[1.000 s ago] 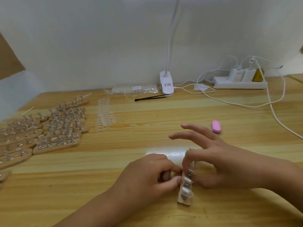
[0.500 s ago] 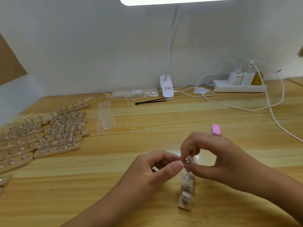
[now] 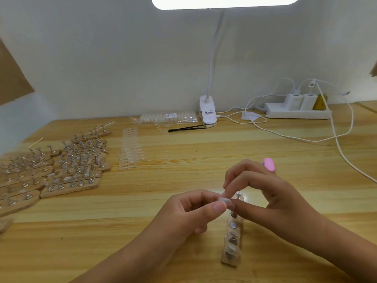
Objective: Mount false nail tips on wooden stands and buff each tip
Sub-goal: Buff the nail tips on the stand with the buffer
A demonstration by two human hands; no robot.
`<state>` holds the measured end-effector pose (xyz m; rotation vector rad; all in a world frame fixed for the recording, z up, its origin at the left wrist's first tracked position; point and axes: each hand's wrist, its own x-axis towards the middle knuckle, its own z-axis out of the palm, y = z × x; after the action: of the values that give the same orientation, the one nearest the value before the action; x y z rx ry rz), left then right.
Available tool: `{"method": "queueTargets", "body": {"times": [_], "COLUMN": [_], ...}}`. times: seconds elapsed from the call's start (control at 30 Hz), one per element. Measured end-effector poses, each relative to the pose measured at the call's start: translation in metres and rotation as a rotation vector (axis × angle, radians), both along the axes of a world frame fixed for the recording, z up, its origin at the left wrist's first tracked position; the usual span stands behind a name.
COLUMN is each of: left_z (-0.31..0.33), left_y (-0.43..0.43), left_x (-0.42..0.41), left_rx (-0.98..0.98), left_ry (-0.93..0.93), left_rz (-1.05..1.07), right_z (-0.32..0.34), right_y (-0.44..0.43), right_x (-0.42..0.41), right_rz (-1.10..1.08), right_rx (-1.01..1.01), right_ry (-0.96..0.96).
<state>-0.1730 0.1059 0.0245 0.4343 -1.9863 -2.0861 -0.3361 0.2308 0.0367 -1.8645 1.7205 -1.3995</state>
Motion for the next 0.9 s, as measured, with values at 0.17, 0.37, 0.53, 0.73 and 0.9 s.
{"method": "queueTargets", "body": {"times": [0.17, 0.37, 0.53, 0.73, 0.9], "left_z": [-0.003, -0.008, -0.009, -0.004, 0.001], "left_y": [-0.001, -0.007, -0.011, -0.009, -0.004], "left_x": [-0.001, -0.002, -0.008, -0.009, -0.002], "left_rx": [-0.024, 0.168, 0.373, 0.41, 0.344], "left_ry": [-0.006, 0.014, 0.035, 0.029, 0.067], "left_rz": [0.016, 0.035, 0.077, 0.105, 0.048], "right_z": [-0.001, 0.005, -0.025, -0.017, 0.015], "right_y": [-0.001, 0.0, 0.003, 0.003, 0.005], "right_x": [0.001, -0.067, -0.116, -0.11, -0.042], "right_rz": [0.007, -0.207, -0.429, -0.46, -0.063], "right_rx": [0.003, 0.121, 0.463, 0.359, 0.083], "right_ry": [0.041, 0.102, 0.352, 0.374, -0.216]}}
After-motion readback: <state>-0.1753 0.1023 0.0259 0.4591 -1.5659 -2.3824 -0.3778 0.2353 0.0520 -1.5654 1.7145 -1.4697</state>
